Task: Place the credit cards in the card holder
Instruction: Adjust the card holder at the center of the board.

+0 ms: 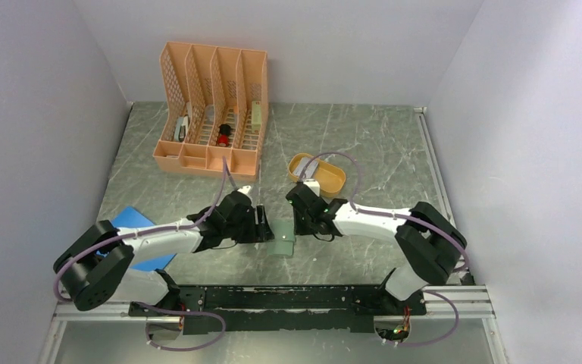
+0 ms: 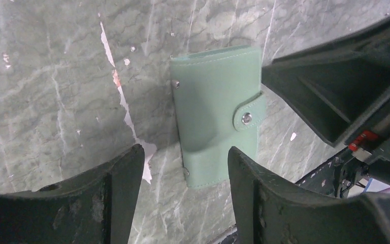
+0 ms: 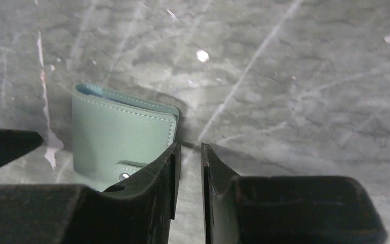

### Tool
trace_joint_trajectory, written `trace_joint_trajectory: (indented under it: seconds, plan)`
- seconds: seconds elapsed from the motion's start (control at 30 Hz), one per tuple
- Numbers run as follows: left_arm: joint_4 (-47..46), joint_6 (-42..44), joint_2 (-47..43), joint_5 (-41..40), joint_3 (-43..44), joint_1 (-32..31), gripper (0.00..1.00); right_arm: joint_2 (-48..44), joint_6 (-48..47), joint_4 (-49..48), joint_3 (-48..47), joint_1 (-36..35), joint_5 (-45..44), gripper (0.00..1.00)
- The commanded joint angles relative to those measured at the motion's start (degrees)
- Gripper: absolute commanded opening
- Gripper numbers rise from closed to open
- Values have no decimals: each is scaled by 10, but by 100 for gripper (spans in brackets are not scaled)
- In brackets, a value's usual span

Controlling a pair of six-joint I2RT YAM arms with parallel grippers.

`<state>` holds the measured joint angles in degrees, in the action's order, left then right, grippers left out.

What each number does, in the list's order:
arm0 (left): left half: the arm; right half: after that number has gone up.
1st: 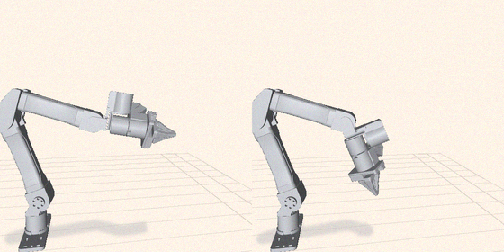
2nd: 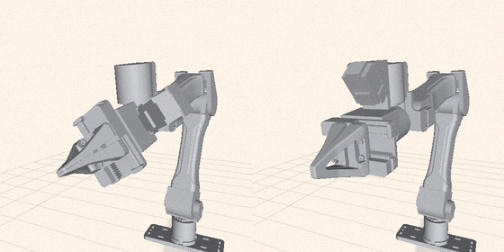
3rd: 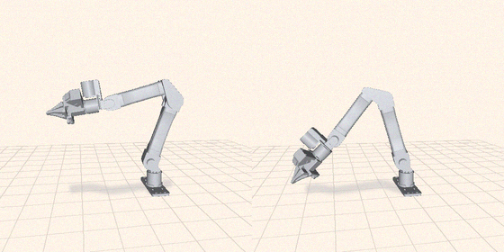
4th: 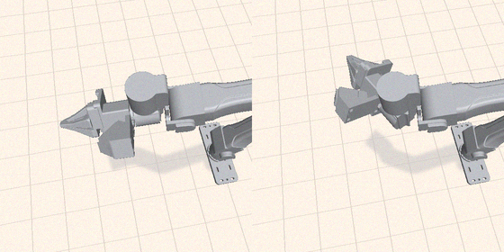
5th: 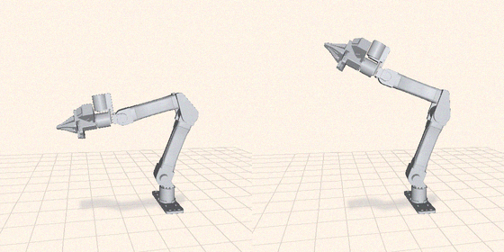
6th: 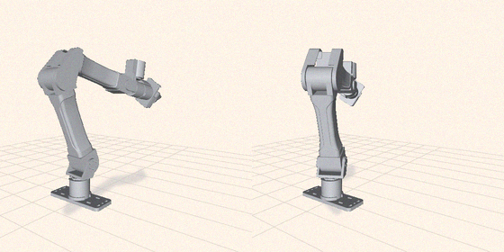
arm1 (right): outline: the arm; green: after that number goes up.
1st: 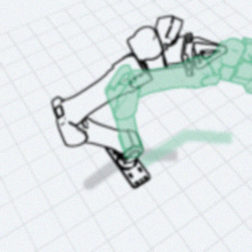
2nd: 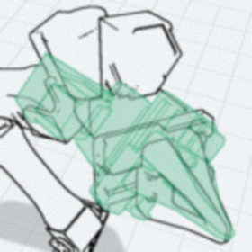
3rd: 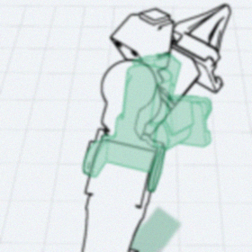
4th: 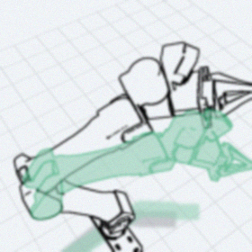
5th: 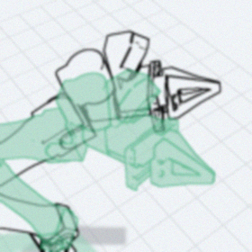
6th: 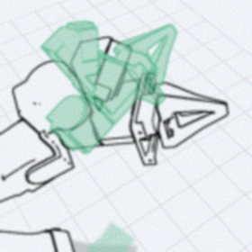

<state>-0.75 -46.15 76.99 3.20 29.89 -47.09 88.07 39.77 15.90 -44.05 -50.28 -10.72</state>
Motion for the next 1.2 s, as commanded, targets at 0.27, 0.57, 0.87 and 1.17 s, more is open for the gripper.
trace_joint_trajectory:
  seconds: [0.27,0.57,0.87,1.17]
  plan:
    - [20,-5,-23,-22,-11,2,63,52,-19,-15,-49,2,14,25]
    - [12,-6,13,-9,17,31,57,-77,-33,11,1,-20,-45,28]
    - [24,-5,-15,9,57,53,51,-83,-64,58,-45,-124,-157,34]
    - [-68,-34,48,103,53,71,24,-70,-43,43,-38,-134,-158,35]
